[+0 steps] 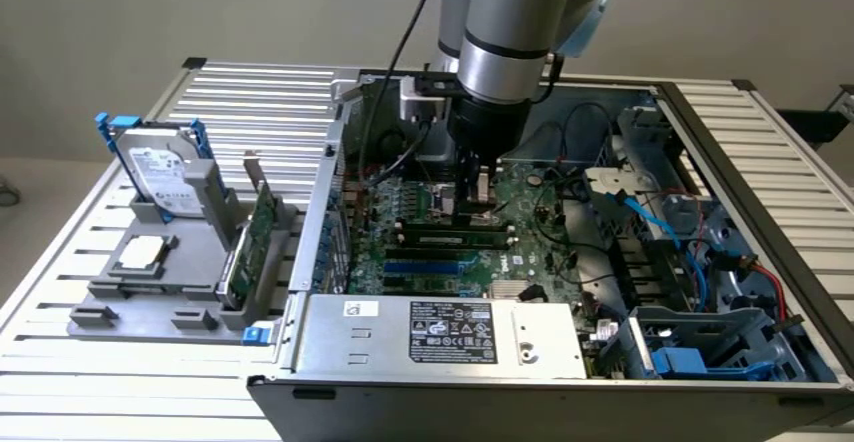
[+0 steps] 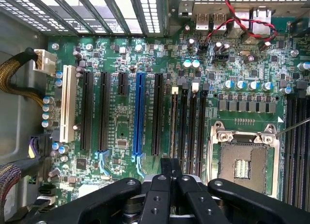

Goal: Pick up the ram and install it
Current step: 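Press down the ram until it locks into place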

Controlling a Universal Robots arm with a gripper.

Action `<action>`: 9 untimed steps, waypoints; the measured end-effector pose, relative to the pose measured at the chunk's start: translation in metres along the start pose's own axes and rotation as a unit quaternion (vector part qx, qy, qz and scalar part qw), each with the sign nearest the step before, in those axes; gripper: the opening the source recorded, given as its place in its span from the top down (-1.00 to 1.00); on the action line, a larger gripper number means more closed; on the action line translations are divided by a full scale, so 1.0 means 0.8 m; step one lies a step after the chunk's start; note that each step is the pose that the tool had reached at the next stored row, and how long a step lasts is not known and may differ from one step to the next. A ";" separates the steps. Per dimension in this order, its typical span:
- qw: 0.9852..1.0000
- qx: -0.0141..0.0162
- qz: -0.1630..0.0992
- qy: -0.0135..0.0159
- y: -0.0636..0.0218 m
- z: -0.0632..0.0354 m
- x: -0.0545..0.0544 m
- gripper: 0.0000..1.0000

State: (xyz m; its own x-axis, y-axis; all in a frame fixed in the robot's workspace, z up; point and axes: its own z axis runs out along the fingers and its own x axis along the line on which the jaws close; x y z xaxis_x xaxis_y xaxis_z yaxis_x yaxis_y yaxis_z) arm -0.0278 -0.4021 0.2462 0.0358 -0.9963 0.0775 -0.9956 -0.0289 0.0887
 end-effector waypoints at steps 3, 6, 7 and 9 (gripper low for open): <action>1.000 -0.001 0.008 -0.002 0.000 0.000 0.000 0.79; 1.000 -0.001 0.024 -0.004 0.000 0.000 0.000 0.79; 1.000 -0.002 0.030 -0.005 0.000 0.000 0.000 0.79; 0.999 -0.001 0.040 -0.006 0.000 0.000 0.000 0.79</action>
State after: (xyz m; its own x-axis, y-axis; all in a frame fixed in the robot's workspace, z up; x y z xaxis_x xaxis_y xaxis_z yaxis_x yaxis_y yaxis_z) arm -0.0277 -0.4022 0.2463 -0.0454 -0.9963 0.0730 -0.9951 0.0515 0.0842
